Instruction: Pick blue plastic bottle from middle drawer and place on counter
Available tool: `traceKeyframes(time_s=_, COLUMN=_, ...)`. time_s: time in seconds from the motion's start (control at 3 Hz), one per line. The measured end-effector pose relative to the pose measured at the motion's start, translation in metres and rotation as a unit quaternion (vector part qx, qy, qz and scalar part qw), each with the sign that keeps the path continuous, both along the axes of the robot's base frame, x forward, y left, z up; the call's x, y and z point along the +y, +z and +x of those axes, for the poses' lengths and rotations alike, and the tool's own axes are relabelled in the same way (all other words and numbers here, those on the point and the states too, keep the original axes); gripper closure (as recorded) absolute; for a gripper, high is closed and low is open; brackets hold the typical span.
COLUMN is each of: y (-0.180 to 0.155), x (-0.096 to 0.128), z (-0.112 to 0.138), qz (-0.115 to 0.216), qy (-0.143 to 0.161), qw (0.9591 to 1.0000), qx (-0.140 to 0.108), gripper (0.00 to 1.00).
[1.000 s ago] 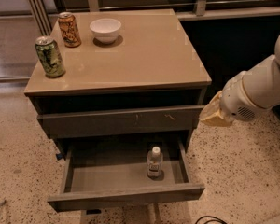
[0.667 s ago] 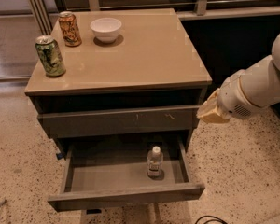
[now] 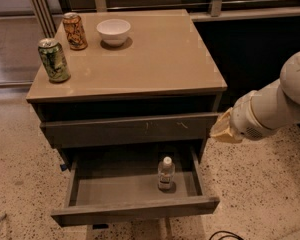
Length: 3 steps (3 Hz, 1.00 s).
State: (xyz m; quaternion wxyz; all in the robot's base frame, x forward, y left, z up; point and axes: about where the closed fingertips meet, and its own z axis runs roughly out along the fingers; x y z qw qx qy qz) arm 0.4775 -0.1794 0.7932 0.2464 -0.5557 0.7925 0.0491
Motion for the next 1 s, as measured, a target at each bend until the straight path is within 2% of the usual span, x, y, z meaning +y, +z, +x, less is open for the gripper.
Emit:
traceKeyframes(time_s=0.33, y=-0.086, x=0.004, z=-0.001, qz=0.029, qy=-0.009, qw=0.9994, qx=0.015, gripper=1.0)
traceKeyframes(time_s=1.0, y=-0.202, x=0.023, z=0.007, qz=0.091, qy=0.0, qw=0.9953, qx=0.031, gripper=1.0)
